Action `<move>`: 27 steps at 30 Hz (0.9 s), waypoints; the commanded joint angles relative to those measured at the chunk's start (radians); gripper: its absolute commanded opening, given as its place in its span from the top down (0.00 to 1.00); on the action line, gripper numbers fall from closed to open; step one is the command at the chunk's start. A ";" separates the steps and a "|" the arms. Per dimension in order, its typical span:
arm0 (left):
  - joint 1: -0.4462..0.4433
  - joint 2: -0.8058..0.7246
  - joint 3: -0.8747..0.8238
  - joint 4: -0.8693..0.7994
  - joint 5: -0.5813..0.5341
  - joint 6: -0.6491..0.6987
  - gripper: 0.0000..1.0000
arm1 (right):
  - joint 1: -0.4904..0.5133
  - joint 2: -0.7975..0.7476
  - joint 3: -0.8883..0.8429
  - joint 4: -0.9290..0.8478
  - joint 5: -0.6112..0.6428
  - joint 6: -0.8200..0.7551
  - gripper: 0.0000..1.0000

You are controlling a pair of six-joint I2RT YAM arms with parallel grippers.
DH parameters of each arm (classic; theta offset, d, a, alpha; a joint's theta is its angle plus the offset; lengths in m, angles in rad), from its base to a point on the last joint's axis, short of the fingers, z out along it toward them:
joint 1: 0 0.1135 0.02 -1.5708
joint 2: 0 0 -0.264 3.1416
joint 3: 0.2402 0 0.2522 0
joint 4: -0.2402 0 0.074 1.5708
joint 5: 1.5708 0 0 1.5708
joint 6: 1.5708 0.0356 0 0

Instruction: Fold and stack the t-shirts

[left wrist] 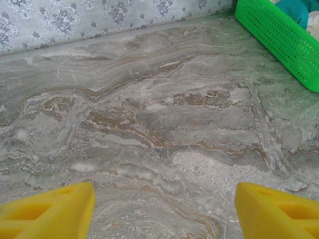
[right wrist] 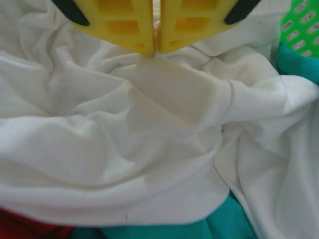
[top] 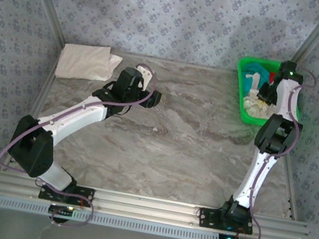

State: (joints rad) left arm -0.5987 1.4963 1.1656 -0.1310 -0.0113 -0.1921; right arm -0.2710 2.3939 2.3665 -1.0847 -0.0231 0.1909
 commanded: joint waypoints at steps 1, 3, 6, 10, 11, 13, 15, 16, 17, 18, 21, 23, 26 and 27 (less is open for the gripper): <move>-0.009 0.017 0.015 0.016 0.009 0.016 0.26 | -0.012 0.002 0.085 -0.036 -0.012 -0.010 0.93; -0.009 0.024 0.017 0.016 0.010 0.022 0.25 | -0.014 -0.007 0.118 -0.048 -0.023 -0.010 1.00; -0.009 0.041 0.015 0.029 0.047 0.036 0.21 | -0.010 -0.059 0.118 -0.017 -0.033 0.000 1.00; -0.037 0.091 0.045 0.019 0.175 0.107 0.03 | 0.003 -0.163 0.115 0.012 -0.047 0.022 1.00; -0.049 0.098 0.050 0.020 0.180 0.124 0.03 | 0.004 -0.187 0.116 0.021 -0.057 0.031 1.00; -0.075 0.115 0.067 0.026 0.180 0.150 0.02 | 0.011 -0.250 0.123 0.046 -0.062 0.042 1.00; -0.084 0.129 0.081 0.039 0.183 0.154 0.02 | 0.028 -0.302 0.134 0.065 -0.035 0.044 1.00; -0.085 0.137 0.089 0.043 0.184 0.155 0.02 | 0.038 -0.326 0.149 0.071 -0.013 0.042 1.00; -0.085 0.144 0.095 0.044 0.185 0.155 0.02 | 0.044 -0.342 0.162 0.076 0.002 0.041 1.00; -0.085 0.153 0.103 0.044 0.185 0.157 0.02 | 0.048 -0.357 0.188 0.082 0.013 0.041 1.00; -0.086 0.166 0.116 0.054 0.185 0.155 0.02 | 0.062 -0.379 0.292 0.092 0.032 0.035 1.00; -0.087 0.165 0.120 0.062 0.187 0.154 0.02 | 0.086 -0.379 0.380 0.095 0.034 0.012 1.00; -0.087 0.154 0.120 0.080 0.190 0.151 0.02 | 0.143 -0.412 0.452 0.154 0.045 -0.045 1.00; -0.087 0.149 0.120 0.086 0.190 0.152 0.02 | 0.169 -0.438 0.444 0.189 0.043 -0.067 1.00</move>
State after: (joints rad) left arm -0.6868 1.6554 1.2560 -0.0826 0.1539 -0.0601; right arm -0.1551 2.0113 2.7724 -0.9874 0.0055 0.1871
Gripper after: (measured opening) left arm 0.982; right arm 0.069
